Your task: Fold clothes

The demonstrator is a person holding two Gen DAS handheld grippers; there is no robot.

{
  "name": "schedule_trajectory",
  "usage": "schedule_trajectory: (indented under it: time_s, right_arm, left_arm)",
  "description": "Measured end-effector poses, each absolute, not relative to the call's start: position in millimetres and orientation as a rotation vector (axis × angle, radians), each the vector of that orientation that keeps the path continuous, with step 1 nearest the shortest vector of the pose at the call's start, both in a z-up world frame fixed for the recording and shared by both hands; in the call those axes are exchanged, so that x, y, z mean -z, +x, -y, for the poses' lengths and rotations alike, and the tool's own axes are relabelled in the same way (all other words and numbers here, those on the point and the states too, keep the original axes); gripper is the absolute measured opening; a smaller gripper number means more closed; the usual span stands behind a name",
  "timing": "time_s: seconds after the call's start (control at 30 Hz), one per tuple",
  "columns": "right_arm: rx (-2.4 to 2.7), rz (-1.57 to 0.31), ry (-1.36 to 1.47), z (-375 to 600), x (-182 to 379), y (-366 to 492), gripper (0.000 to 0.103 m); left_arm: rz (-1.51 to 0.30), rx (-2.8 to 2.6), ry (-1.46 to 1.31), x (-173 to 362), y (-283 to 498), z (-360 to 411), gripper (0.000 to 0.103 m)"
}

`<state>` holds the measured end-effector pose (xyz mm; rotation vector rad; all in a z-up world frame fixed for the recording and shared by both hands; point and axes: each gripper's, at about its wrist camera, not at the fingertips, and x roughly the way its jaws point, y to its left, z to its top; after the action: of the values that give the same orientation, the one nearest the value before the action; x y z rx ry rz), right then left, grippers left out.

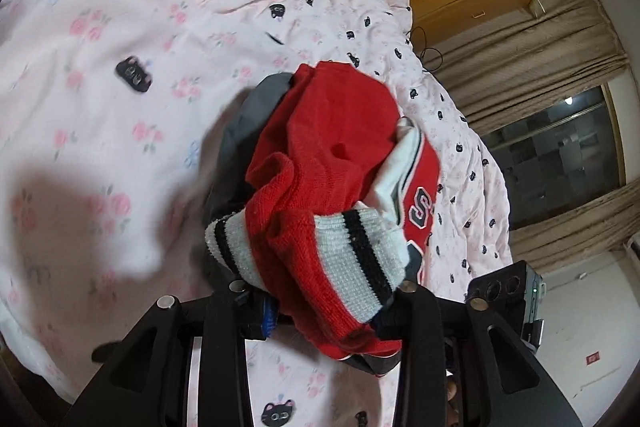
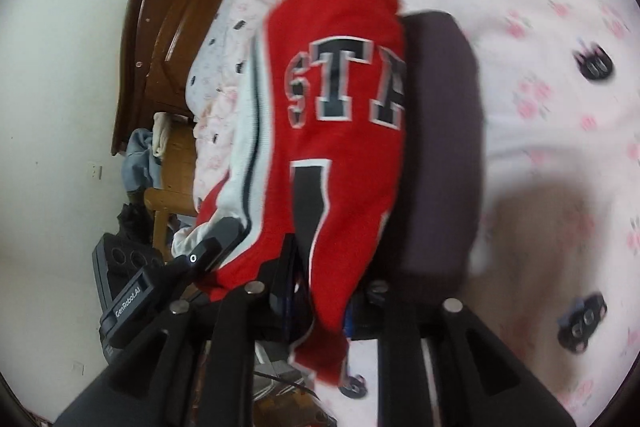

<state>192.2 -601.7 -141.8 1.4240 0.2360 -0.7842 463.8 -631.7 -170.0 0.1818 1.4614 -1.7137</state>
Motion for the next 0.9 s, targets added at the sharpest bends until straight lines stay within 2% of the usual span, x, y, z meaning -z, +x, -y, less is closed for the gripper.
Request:
schedule_trajectory:
  time_s: [0.2, 0.23, 0.27, 0.3, 0.37, 0.53, 0.63, 0.77, 0.83, 0.87, 0.9]
  right_arm:
    - [0.833, -0.245, 1.430, 592.3, 140.2, 180.0, 0.024]
    - [0.851, -0.253, 1.423, 589.5, 138.5, 177.0, 0.027]
    - [0.892, -0.280, 1.405, 584.8, 136.4, 173.5, 0.034]
    - [0.934, -0.307, 1.386, 579.8, 134.3, 170.0, 0.046]
    - [0.995, -0.351, 1.351, 570.3, 130.1, 164.2, 0.051]
    - [1.049, -0.371, 1.270, 537.9, 110.6, 158.0, 0.051]
    - [1.093, -0.394, 1.139, 507.1, 83.8, 173.3, 0.051]
    - [1.169, -0.429, 0.872, 446.3, 32.9, 202.6, 0.052]
    - [1.218, -0.442, 0.719, 410.7, 7.7, 221.6, 0.063]
    - [1.235, -0.445, 0.676, 401.5, 0.9, 227.3, 0.073]
    - [1.253, -0.449, 0.606, 383.7, -9.0, 236.3, 0.080]
  left_arm:
    - [-1.490, 1.682, 0.162, 173.5, 469.5, 617.5, 0.042]
    - [-1.494, 1.673, 0.161, 173.1, 471.8, 615.1, 0.044]
    - [-1.497, 1.658, 0.163, 172.0, 474.6, 611.6, 0.050]
    - [-1.495, 1.631, 0.171, 170.2, 478.4, 608.5, 0.058]
    - [-1.495, 1.591, 0.176, 169.9, 487.1, 598.4, 0.059]
    - [-1.409, 1.599, 0.218, 156.1, 500.3, 562.3, 0.059]
    - [-1.219, 1.676, 0.268, 132.2, 497.5, 534.0, 0.059]
    - [-0.833, 1.774, 0.341, 90.1, 481.4, 485.0, 0.059]
    - [-0.658, 1.784, 0.381, 73.0, 470.3, 461.0, 0.059]
    - [-0.579, 1.772, 0.411, 64.8, 464.1, 449.8, 0.062]
    - [-0.505, 1.755, 0.441, 56.7, 457.8, 438.4, 0.072]
